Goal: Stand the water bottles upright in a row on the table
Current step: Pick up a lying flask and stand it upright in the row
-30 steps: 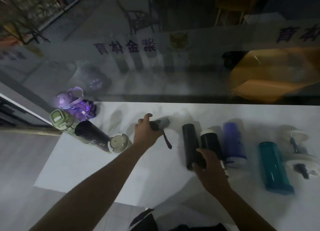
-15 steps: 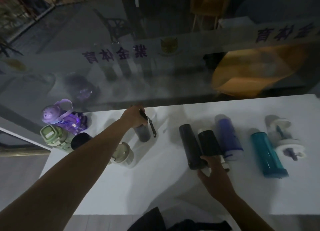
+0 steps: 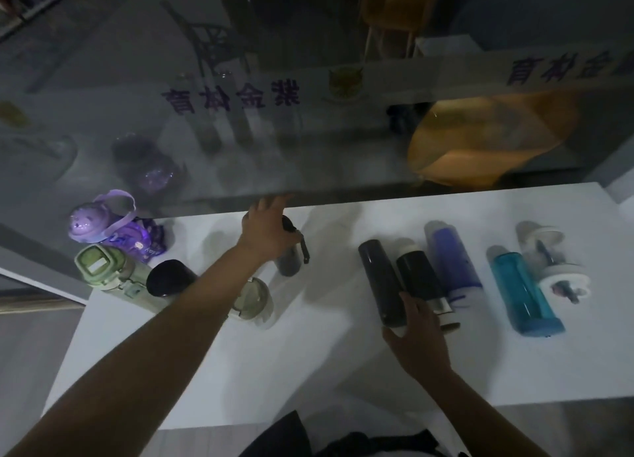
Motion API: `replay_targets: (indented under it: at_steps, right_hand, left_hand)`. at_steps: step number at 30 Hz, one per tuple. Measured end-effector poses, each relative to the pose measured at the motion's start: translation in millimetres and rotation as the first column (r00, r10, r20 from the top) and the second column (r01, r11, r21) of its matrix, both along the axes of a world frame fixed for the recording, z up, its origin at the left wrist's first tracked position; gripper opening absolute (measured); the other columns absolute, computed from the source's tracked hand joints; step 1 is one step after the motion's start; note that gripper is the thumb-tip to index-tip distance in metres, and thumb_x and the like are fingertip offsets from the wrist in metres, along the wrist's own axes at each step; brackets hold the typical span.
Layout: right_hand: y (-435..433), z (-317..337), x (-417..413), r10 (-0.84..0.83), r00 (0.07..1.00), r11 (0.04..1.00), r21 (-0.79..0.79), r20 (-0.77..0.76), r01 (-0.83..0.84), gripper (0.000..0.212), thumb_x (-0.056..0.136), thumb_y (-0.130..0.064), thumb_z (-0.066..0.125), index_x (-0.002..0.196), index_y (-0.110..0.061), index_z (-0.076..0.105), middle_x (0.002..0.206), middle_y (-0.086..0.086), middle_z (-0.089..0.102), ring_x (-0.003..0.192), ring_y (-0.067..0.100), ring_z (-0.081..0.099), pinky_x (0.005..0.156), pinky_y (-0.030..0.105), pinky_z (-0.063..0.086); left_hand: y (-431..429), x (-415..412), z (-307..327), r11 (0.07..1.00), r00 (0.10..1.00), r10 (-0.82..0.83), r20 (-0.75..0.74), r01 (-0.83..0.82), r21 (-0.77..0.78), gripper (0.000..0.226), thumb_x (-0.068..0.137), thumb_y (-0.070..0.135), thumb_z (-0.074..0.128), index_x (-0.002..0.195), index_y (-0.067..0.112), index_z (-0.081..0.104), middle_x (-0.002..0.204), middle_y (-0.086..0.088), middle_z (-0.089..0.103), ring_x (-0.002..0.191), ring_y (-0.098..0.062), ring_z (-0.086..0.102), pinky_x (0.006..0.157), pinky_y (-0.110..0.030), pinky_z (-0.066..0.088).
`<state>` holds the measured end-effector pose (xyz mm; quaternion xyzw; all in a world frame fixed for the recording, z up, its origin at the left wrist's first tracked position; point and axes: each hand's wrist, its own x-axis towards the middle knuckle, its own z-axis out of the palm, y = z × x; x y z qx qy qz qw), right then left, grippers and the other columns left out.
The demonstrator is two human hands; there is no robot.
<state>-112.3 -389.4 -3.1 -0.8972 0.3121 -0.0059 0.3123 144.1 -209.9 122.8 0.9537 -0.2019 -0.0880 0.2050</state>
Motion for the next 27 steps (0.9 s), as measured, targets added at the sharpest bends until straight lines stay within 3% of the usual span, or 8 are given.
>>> replay_targets:
  at_steps: [3, 6, 10, 14, 17, 23, 27]
  right_hand:
    - [7.9, -10.1, 16.5, -0.014, 0.994, 0.998, -0.061, -0.111, 0.007, 0.086, 0.075, -0.049, 0.069, 0.142, -0.026, 0.02, 0.138, 0.009, 0.042, 0.125, 0.035, 0.044, 0.094, 0.053, 0.049]
    - [17.8, -19.2, 33.1, -0.049, 0.982, 0.995, -0.097, -0.181, 0.032, 0.089, 0.075, -0.051, 0.066, 0.144, -0.026, 0.016, 0.137, 0.012, 0.042, 0.125, 0.04, 0.042, 0.093, 0.056, 0.048]
    - [35.0, -24.6, 47.6, -0.075, 0.981, 0.993, -0.1, -0.18, 0.058, 0.093, 0.076, -0.052, 0.065, 0.147, -0.035, 0.007, 0.124, 0.012, 0.05, 0.107, 0.036, 0.054, 0.084, 0.052, 0.051]
    - [56.5, -24.4, 57.6, -0.146, 0.972, 0.989, -0.055, -0.184, 0.138, 0.093, 0.078, -0.044, 0.063, 0.148, -0.04, 0.003, 0.127, 0.013, 0.043, 0.105, 0.038, 0.051, 0.087, 0.053, 0.048]
    - [66.9, -22.4, 53.6, -0.152, 0.975, 0.988, -0.019, -0.162, 0.151, 0.095, 0.073, -0.042, 0.069, 0.147, -0.04, 0.011, 0.121, 0.011, 0.047, 0.101, 0.034, 0.051, 0.086, 0.051, 0.049]
    - [64.7, 2.9, 38.6, -0.099, 0.995, 0.987, 0.131, 0.009, 0.097, 0.075, 0.063, -0.04, 0.075, 0.129, -0.041, 0.039, 0.104, 0.001, 0.055, 0.077, 0.015, 0.06, 0.063, 0.035, 0.056]
    - [46.5, 32.0, 51.6, -0.014, 1.0, 1.0, 0.029, 0.027, 0.013, 0.057, 0.057, -0.051, 0.069, 0.108, -0.035, 0.05, 0.098, -0.002, 0.06, 0.085, 0.016, 0.062, 0.072, 0.041, 0.058]
  left_hand:
    - [4.5, -51.1, -3.1, 0.923, 0.983, -0.048, 0.175, 0.111, -0.367, 0.062, 0.071, 0.028, 0.061, 0.132, 0.022, 0.049, 0.131, -0.008, 0.053, 0.116, -0.027, 0.05, 0.098, -0.043, 0.045]
    - [20.0, -112.6, -38.2, 0.879, 0.993, -0.112, 0.027, 0.112, -0.464, 0.059, 0.082, 0.02, 0.061, 0.135, 0.037, 0.041, 0.148, 0.001, 0.039, 0.135, -0.019, 0.04, 0.11, -0.039, 0.038]
    - [54.5, -165.2, -106.6, 0.938, 0.968, -0.206, -0.143, 0.154, -0.312, 0.058, 0.087, 0.029, 0.053, 0.141, 0.041, 0.037, 0.156, 0.011, 0.026, 0.145, -0.006, 0.022, 0.118, -0.037, 0.027]
    - [88.6, -186.3, -145.9, 0.97, 0.914, -0.223, -0.339, 0.241, 0.013, 0.074, 0.086, 0.038, 0.051, 0.15, 0.044, 0.013, 0.162, 0.003, 0.003, 0.15, -0.023, 0.004, 0.12, -0.043, 0.016]
    - [104.7, -187.1, -161.7, 0.956, 0.912, -0.153, -0.38, 0.235, 0.178, 0.083, 0.086, 0.045, 0.051, 0.151, 0.043, -0.002, 0.163, -0.003, -0.013, 0.15, -0.03, -0.009, 0.121, -0.049, 0.008]
    - [114.2, -179.9, -179.1, 0.926, 0.92, -0.168, -0.355, 0.271, 0.264, 0.082, 0.09, 0.05, 0.045, 0.152, 0.04, -0.007, 0.161, -0.005, -0.022, 0.147, -0.032, -0.022, 0.119, -0.054, -0.005]
    - [111.5, -181.0, -184.9, 0.909, 0.908, -0.214, -0.36, 0.32, 0.267, 0.079, 0.09, 0.053, 0.04, 0.151, 0.041, -0.009, 0.16, -0.004, -0.027, 0.145, -0.033, -0.027, 0.115, -0.059, -0.01]
